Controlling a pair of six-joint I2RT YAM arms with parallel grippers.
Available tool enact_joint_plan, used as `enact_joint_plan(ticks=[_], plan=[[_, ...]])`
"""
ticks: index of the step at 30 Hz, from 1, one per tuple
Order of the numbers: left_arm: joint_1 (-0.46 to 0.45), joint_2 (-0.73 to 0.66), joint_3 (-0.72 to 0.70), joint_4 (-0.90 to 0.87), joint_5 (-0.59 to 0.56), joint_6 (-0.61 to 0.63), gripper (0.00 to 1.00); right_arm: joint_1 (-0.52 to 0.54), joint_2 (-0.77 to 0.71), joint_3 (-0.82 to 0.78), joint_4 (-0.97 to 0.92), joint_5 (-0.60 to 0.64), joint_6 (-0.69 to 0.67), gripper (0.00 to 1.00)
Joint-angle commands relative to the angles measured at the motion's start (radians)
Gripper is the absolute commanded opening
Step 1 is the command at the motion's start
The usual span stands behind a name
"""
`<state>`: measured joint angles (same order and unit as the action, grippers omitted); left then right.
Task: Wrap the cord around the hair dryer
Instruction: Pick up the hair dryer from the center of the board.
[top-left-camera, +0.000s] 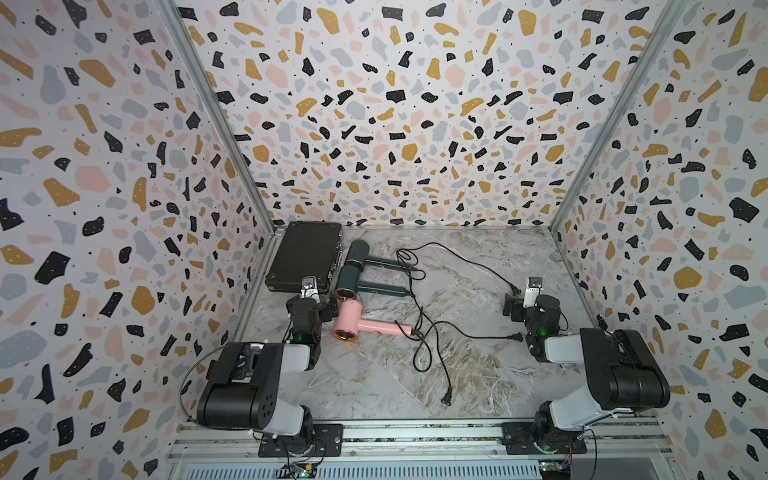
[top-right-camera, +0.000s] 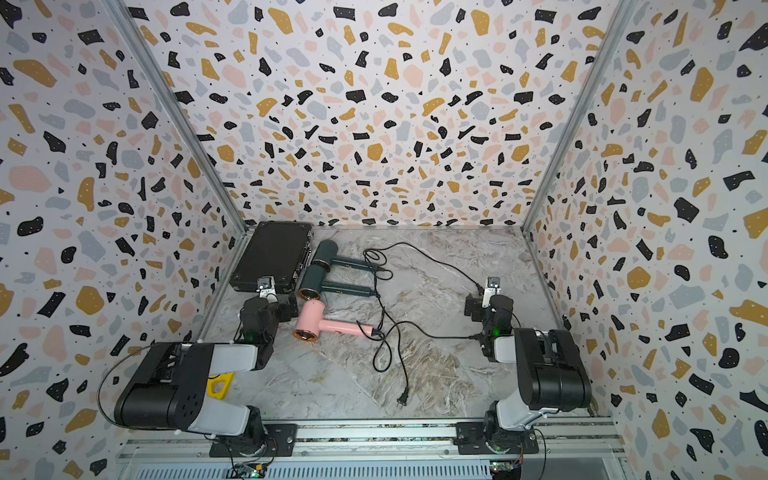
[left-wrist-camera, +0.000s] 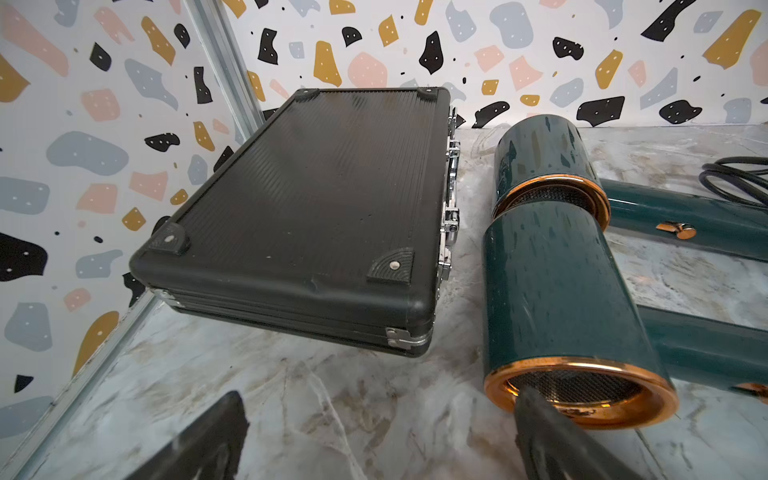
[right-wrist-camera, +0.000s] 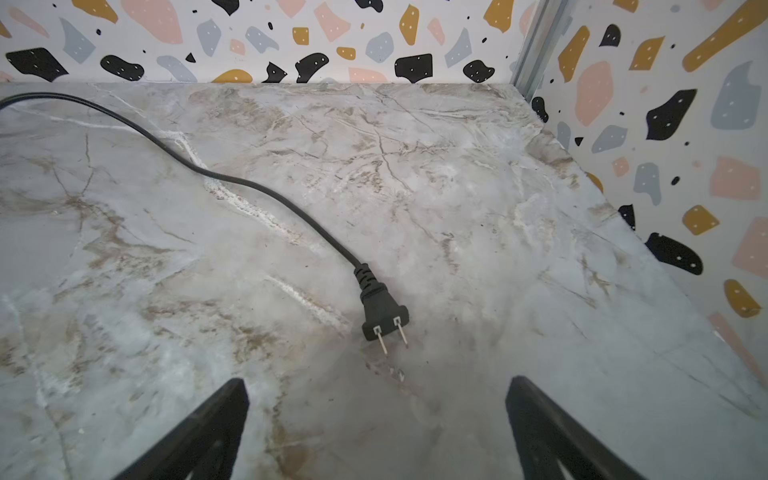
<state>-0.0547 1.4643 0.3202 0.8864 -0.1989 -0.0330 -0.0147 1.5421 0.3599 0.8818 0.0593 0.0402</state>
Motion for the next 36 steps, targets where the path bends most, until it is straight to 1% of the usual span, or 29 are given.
enact_joint_plan(ticks=[1,22,24,25,26,27,29,32,35,36], plan=[[0.003,-0.019,-0.013,0.023,0.003,0.012,0.99,0.001,-0.022,0.004,-0.02,0.005,-0.002,1.0],[0.005,-0.016,-0.003,0.004,0.024,0.013,0.99,-0.004,-0.016,0.017,-0.038,-0.003,0.003,1.0],[0.01,-0.022,-0.003,0.001,0.035,0.011,0.99,-0.004,-0.027,0.006,-0.021,0.023,0.008,0.98],[0.01,-0.024,-0.006,0.008,0.039,0.012,1.0,-0.005,-0.047,0.009,-0.038,0.062,0.024,0.96],[0.009,-0.046,0.005,-0.017,0.033,0.024,1.0,-0.004,-0.1,0.034,-0.126,0.101,0.035,0.95],[0.007,-0.091,0.041,-0.134,0.031,0.02,0.99,-0.003,-0.155,0.071,-0.241,0.122,0.042,0.95],[-0.007,-0.191,0.164,-0.436,-0.023,0.008,0.99,0.0,-0.225,0.142,-0.415,0.151,0.073,0.95],[-0.045,-0.284,0.316,-0.687,-0.056,-0.034,0.99,0.013,-0.238,0.286,-0.714,0.112,0.187,0.94],[-0.112,-0.311,0.48,-0.973,-0.1,-0.065,0.99,0.054,-0.234,0.42,-0.998,0.122,0.242,0.95],[-0.126,-0.308,0.527,-1.056,-0.092,-0.081,0.99,0.065,-0.234,0.458,-1.076,0.117,0.247,0.95]])
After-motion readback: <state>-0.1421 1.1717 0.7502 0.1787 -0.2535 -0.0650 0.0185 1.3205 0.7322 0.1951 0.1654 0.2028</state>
